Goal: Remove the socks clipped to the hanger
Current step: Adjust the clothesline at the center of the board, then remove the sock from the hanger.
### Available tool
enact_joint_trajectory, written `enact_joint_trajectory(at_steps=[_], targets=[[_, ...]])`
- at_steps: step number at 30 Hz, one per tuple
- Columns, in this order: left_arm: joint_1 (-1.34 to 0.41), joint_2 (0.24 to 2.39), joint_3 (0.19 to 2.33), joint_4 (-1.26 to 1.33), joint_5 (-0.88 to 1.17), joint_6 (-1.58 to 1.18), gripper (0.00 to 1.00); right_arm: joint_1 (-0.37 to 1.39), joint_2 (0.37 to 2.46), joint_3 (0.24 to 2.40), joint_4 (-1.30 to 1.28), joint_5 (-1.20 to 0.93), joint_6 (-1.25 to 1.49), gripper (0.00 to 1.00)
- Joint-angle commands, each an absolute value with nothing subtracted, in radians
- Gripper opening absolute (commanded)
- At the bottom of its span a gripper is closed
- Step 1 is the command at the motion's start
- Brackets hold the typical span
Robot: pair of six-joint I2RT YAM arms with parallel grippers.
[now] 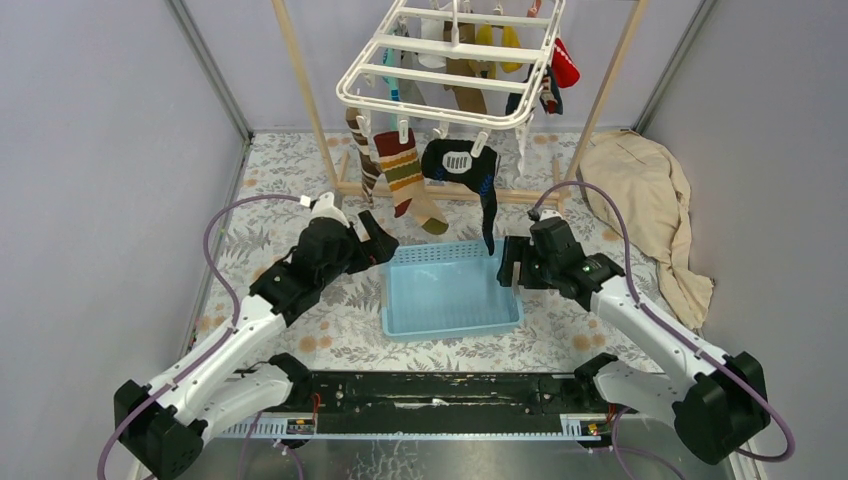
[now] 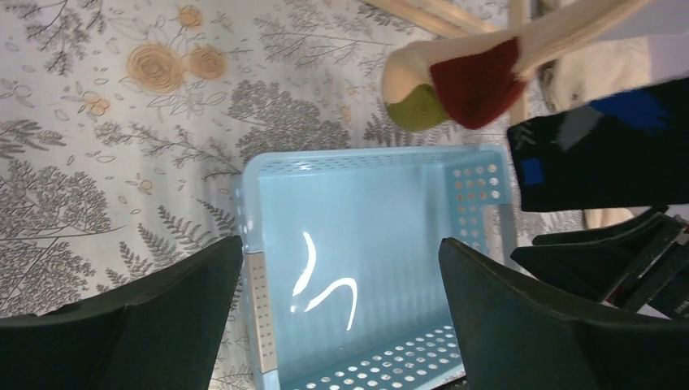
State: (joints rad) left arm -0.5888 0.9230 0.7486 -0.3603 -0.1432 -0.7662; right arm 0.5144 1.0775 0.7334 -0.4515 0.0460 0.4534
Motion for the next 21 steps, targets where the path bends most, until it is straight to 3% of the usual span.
enact_joint_trajectory(at_steps=[1,5,7,14,21], targets=[[-0.604,0.872,0.814,-0.362,-0.087,-0.736,0.99,0.516,0.993,0.784,-0.495,0.075,0.446,0.89],[-0.609,0.845,0.854,-0.363,-0.027,-0.727,0.99,0.517,0.898,0.819,-0.486,0.055,0.424,0.9],[-0.613,0.833,0.872,-0.349,0.01,-0.726,0.99,0.517,0.862,0.844,-0.475,0.04,0.404,0.99],[-0.615,0.812,0.887,-0.271,0.086,-0.721,0.99,0.516,0.842,0.911,-0.413,0.044,0.439,0.99],[-0.624,0.844,0.875,-0.183,0.134,-0.731,0.99,0.517,0.856,0.891,-0.223,-0.098,0.358,0.76]])
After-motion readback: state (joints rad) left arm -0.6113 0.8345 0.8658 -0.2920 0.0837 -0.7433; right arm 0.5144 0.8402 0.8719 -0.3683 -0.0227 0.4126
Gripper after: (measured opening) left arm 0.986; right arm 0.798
